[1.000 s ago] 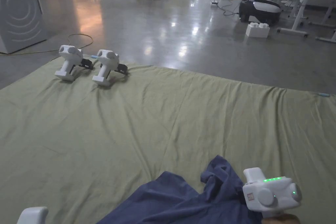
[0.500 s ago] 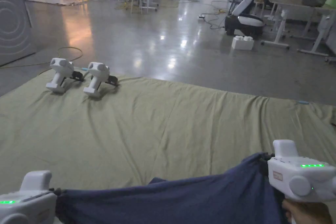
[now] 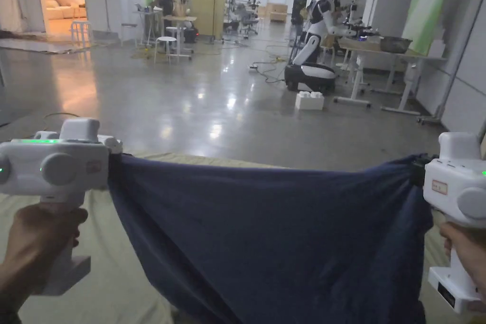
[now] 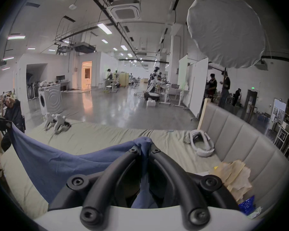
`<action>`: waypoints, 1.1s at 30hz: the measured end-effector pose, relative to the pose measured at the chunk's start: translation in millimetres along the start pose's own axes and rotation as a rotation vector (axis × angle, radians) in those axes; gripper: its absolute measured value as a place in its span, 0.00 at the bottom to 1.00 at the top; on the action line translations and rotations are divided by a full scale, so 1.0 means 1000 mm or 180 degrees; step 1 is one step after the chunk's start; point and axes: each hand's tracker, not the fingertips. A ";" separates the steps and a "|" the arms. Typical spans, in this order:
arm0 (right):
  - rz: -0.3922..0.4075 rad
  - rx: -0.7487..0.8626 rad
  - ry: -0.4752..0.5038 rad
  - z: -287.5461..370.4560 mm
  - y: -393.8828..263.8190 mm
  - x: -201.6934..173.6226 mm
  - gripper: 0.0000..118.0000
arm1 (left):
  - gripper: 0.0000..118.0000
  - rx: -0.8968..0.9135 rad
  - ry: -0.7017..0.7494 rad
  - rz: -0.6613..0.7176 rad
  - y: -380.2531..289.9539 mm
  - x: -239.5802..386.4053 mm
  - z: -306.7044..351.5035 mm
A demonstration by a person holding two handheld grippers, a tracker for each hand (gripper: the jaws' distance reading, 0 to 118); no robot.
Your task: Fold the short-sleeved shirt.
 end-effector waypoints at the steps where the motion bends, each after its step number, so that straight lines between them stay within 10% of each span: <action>1: 0.0003 0.0023 -0.0027 0.003 0.009 0.001 0.07 | 0.06 0.0041 0.0004 -0.0044 0.013 0.006 0.000; 21: 0.0157 0.0533 -0.0323 -0.029 0.155 -0.002 0.07 | 0.06 0.0564 0.0291 -0.0366 0.181 0.030 -0.034; 33: 0.0147 0.0269 -0.0269 -0.041 0.076 -0.018 0.07 | 0.06 0.0396 0.0341 -0.0427 0.107 0.042 -0.034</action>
